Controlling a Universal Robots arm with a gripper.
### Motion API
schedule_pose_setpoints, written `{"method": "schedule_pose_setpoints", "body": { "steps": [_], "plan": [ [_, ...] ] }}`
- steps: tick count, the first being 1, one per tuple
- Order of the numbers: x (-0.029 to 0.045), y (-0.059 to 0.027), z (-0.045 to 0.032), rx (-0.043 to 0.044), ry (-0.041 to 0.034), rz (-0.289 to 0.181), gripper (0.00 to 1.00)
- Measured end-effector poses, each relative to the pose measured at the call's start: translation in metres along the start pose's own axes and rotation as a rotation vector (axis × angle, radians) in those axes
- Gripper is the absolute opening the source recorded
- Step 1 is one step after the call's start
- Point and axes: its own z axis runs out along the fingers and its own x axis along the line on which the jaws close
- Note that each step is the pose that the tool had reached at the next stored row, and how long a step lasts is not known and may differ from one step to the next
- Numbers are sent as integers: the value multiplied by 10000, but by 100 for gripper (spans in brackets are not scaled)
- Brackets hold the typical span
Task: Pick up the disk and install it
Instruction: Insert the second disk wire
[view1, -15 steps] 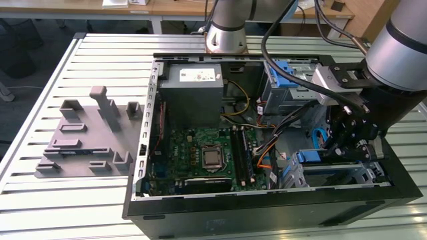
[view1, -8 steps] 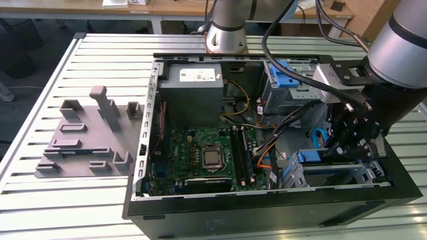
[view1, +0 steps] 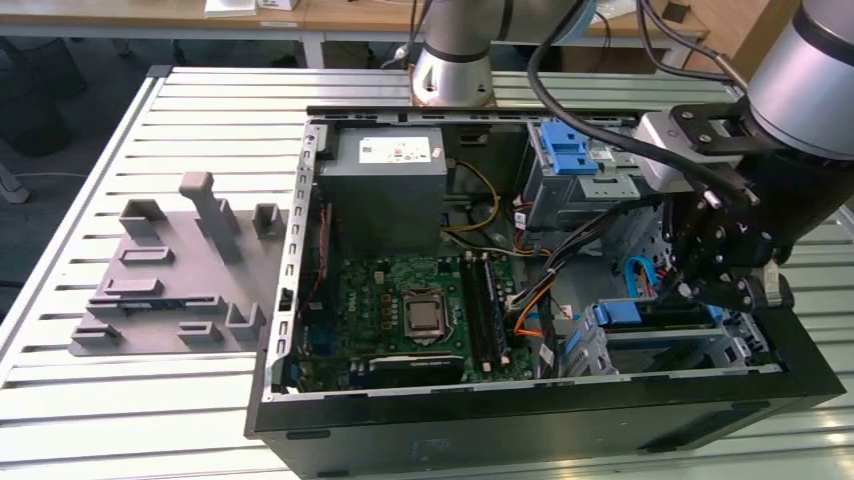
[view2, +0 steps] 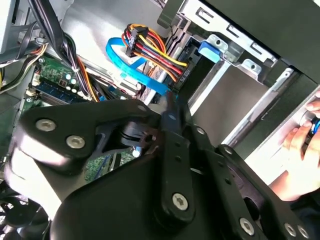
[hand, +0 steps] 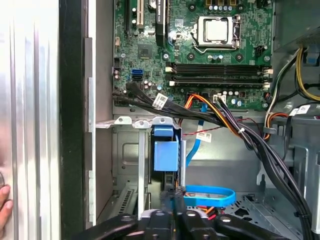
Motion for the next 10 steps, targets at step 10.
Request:
{"method": "schedule_pose_setpoints", "body": {
  "steps": [10],
  "plan": [
    [0, -1, -33, 0, 68, -3, 11]
  ]
}}
